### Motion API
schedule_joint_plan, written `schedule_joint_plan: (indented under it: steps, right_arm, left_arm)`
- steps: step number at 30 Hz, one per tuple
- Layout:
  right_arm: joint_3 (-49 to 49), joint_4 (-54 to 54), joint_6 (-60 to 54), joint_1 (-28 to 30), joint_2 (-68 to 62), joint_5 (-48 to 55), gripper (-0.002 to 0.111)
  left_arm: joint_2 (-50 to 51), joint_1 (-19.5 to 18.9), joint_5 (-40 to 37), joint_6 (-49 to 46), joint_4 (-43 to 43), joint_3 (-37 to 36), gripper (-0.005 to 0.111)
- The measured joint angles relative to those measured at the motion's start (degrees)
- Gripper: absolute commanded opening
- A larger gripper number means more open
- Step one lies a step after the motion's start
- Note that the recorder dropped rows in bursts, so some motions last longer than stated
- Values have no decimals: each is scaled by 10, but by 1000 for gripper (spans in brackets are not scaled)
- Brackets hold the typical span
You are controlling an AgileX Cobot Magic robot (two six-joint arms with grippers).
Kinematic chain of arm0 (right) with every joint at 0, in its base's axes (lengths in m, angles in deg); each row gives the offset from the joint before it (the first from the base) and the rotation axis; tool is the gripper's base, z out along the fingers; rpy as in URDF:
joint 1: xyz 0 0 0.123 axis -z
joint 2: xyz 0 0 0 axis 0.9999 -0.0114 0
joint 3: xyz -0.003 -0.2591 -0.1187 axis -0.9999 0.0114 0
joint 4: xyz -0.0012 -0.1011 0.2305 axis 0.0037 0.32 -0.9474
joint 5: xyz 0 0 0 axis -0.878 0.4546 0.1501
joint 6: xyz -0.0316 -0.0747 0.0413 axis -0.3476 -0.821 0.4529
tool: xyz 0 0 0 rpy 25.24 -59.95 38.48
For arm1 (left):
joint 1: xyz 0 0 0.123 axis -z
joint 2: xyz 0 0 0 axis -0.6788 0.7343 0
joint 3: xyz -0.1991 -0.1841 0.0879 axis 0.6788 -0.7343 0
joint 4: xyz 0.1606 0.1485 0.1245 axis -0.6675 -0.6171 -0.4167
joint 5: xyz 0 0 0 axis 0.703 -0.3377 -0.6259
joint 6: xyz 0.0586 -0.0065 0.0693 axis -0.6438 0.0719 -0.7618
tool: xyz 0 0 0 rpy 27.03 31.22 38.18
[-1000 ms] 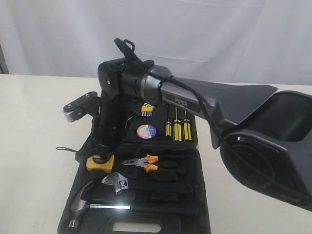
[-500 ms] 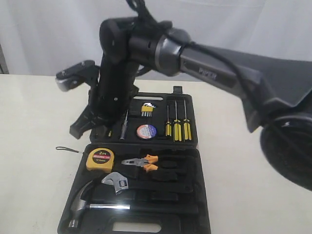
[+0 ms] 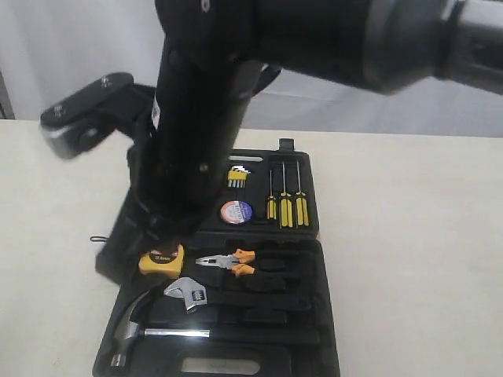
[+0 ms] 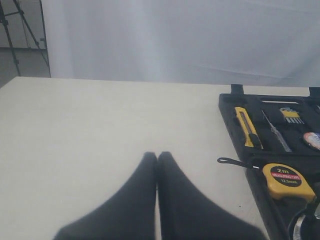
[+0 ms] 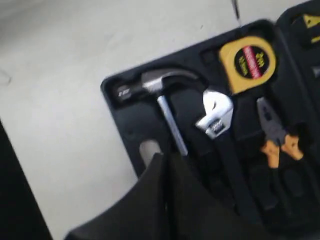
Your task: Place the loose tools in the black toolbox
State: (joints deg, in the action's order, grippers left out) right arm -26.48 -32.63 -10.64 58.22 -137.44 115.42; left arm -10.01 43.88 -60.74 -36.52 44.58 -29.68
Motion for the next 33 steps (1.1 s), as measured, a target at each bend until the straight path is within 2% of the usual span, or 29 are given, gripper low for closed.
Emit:
schedule_joint_plan:
  steps: [3,4,7,10,14,17,24,27,31,33]
  right_arm:
    - [118,101,70,-76,102,4,-1]
    - [136,114,90,-87,124,4,-1]
    - [207,195,195,-168,221,4,-1]
    - [278,280,266,-248,258,5,-1]
    - [390,417,463,-345,259,6,-1]
    - [449,447,527,-369,259,-5,-1]
    - [540,508,625,-374,252,-151,0]
    - [547,551,658,-374,227,-166,16]
    - [548,597,668,-374,188,-174,51]
    - [549,615,671,-374,169,-174,63]
  left_arm:
    - [0,0,0,0,0,0,0]
    - [0,0,0,0,0,0,0]
    - [0,0,0,0,0,0,0]
    - [0,0,0,0,0,0,0]
    - [0,0,0,0,0,0,0]
    - [0,0,0,0,0,0,0]
    - [0,0,0,0,0,0,0]
    - [0,0,0,0,0,0,0]
    - [0,0,0,0,0,0,0]
    - [0,0,0,0,0,0,0]
